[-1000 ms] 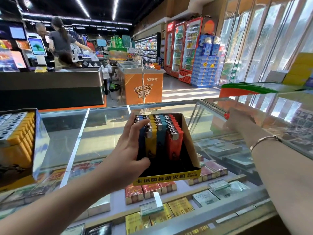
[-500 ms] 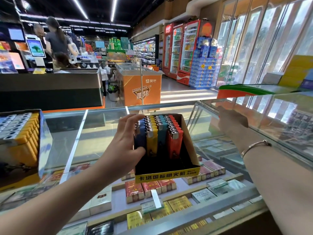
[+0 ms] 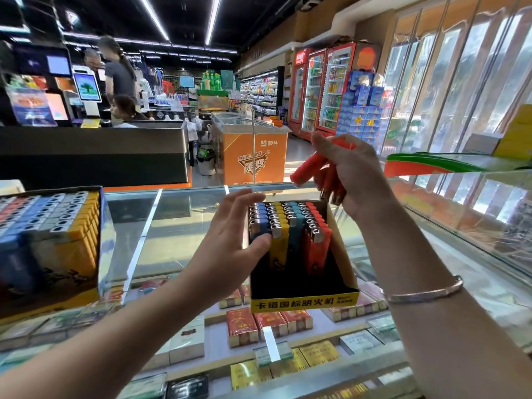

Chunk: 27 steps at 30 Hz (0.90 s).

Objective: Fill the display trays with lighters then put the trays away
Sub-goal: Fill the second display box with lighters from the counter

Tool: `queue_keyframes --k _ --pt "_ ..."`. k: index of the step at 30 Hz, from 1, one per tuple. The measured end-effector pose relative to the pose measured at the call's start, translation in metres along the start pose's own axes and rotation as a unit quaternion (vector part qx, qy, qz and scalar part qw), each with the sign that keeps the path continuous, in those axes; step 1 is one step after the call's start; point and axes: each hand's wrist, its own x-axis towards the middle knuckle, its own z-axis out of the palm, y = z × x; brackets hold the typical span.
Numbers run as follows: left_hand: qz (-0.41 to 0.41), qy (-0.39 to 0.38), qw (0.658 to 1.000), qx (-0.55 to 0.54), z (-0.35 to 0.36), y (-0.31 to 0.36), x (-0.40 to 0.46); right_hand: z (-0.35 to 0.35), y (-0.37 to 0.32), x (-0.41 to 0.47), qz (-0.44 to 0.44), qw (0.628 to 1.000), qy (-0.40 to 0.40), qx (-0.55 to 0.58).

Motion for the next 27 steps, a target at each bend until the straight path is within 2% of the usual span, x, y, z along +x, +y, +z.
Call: queue_keyframes --k 6,10,14,20,24,27 --pt "0.05 0.067 0.996 0.032 -0.009 0.02 -0.002 0.01 0.005 -0.018 -0.008 0.992 -0.123 0.017" --pt "0.08 0.1 0.991 0.033 -0.013 0.023 -0.002 0.016 0.008 -0.023 -0.006 0.986 -0.164 0.033" --pt "0.127 0.12 0.984 0.033 -0.018 0.021 0.001 0.013 0.007 -0.021 0.0 0.988 -0.154 0.031" --pt "0.208 0.122 0.963 0.12 -0.021 0.024 0.001 0.008 0.011 -0.016 0.026 0.982 -0.188 0.023" --pt "0.215 0.145 0.964 0.066 -0.026 0.033 0.003 0.002 0.01 -0.011 0.025 0.982 -0.187 0.029" --pt "0.186 0.14 0.972 0.026 -0.029 0.041 0.004 -0.009 0.012 -0.004 0.025 0.991 -0.129 0.036"
